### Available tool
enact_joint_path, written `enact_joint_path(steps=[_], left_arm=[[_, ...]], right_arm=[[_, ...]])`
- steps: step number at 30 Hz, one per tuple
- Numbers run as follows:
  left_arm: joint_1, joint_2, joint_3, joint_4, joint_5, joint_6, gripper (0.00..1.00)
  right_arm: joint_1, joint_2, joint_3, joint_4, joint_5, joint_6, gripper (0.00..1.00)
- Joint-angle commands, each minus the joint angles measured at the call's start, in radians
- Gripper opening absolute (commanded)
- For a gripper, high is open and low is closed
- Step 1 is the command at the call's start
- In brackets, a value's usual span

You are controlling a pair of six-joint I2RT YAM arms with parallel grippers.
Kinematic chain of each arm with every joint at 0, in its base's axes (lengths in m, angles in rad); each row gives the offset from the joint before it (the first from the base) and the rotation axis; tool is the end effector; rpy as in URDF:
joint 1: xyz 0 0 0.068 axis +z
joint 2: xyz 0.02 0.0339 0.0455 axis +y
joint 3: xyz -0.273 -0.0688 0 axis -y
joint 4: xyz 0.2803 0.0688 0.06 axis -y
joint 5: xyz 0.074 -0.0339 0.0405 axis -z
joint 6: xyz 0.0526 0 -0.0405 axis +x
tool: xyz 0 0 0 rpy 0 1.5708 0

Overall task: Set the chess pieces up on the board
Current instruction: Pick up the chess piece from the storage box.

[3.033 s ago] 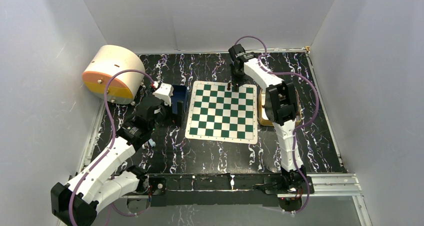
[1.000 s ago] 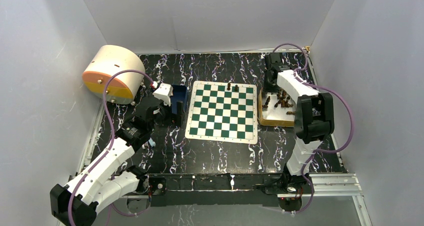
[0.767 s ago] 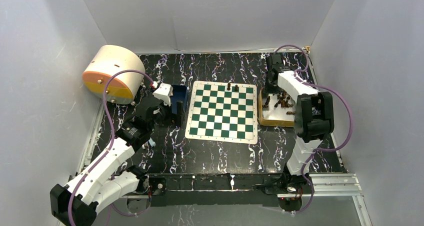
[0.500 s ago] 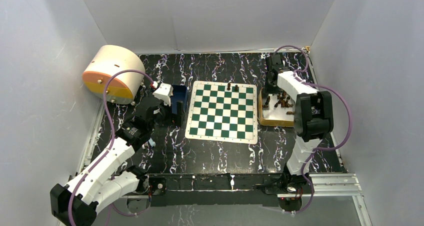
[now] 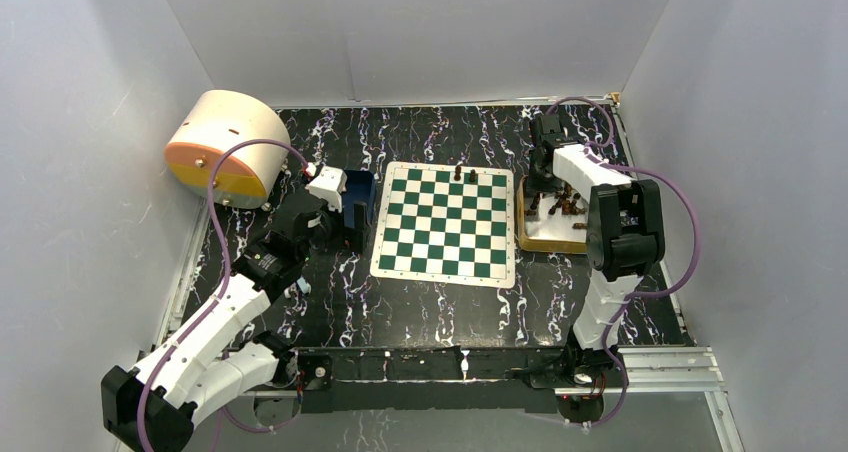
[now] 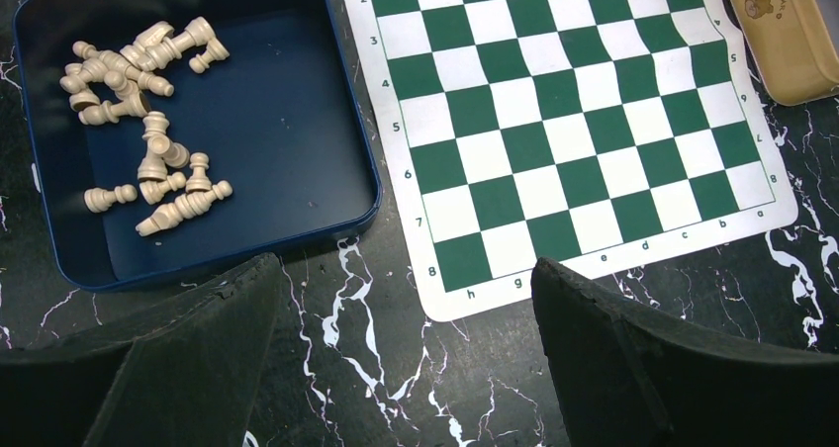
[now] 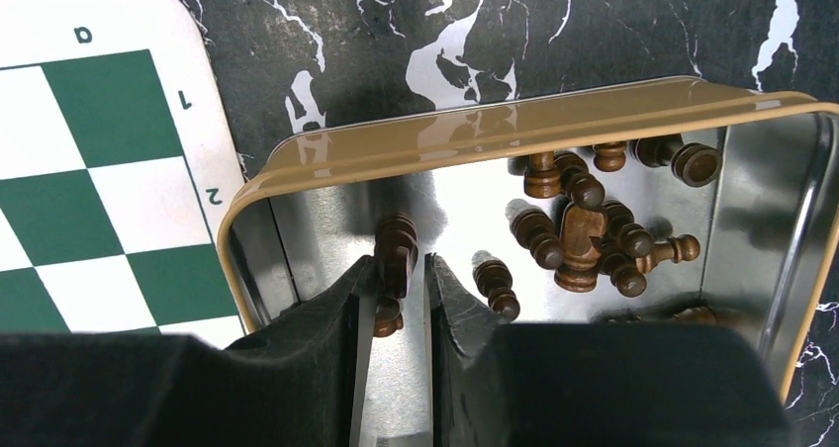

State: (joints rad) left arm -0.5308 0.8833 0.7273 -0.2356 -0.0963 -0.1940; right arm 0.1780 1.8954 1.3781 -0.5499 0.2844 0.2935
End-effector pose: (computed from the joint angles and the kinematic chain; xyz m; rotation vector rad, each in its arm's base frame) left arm 0.2180 -0.1221 0.2920 0.2688 1.9617 -0.3802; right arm 0.4361 0.0635 0.1767 0.2439 2.5713 -0.2042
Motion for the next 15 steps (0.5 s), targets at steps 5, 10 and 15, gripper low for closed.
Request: enact_joint_path(steps=[5, 10, 15], left_arm=[[0.006, -0.004, 0.001, 0.009, 0.001, 0.004, 0.93], [0.006, -0.006, 0.0, 0.009, 0.003, 0.002, 0.94], [0.006, -0.005, 0.0, 0.011, 0.006, 0.0, 0.94]], right_arm=[[-0.002, -0.038, 0.001, -0.019, 0.013, 0.015, 0.23], [0.0, -0.059, 0.028, -0.052, 0.053, 0.008, 0.21], [0.001, -0.08, 0.045, -0.072, 0.061, 0.008, 0.19]])
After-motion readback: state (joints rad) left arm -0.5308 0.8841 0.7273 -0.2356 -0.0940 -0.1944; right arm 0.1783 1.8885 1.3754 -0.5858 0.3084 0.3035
